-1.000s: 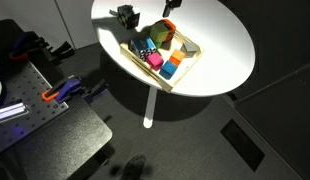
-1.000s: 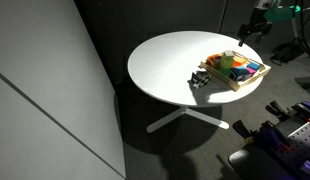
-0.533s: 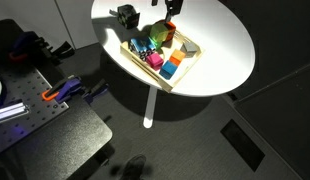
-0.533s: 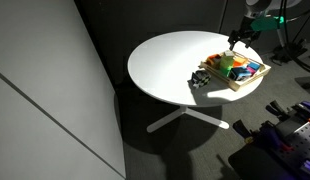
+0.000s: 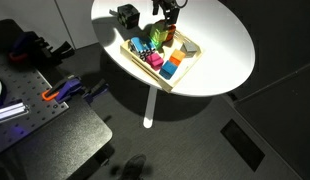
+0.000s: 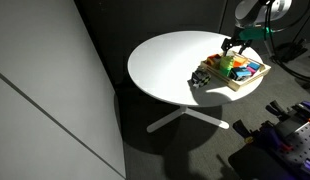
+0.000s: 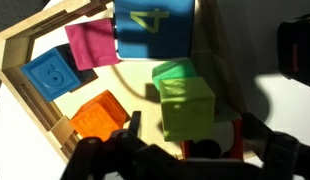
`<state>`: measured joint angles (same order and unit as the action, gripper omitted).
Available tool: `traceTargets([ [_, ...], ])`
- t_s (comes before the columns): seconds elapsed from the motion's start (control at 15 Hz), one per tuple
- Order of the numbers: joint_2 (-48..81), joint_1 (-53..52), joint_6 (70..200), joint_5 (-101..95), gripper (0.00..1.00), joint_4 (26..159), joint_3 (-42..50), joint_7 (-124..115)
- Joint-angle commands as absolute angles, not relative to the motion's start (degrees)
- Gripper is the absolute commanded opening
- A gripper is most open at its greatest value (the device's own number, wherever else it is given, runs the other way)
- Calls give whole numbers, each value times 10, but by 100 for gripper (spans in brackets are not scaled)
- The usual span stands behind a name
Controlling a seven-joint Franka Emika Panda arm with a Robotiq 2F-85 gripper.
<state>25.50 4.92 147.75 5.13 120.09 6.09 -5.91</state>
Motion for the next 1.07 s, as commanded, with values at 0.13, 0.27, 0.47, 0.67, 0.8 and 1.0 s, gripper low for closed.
traceTargets([
  [0.13,309,32,1498,37,100,1158,74,-106],
  [0.27,321,28,1500,38,100,1150,75,-110],
  [0.47,336,23,1499,35,100,1139,79,-115],
  [0.67,340,14,1493,27,66,1136,88,-125],
  [0.8,329,7,1483,21,47,1142,94,-131],
  [1.0,304,0,1466,16,31,1155,96,-135],
])
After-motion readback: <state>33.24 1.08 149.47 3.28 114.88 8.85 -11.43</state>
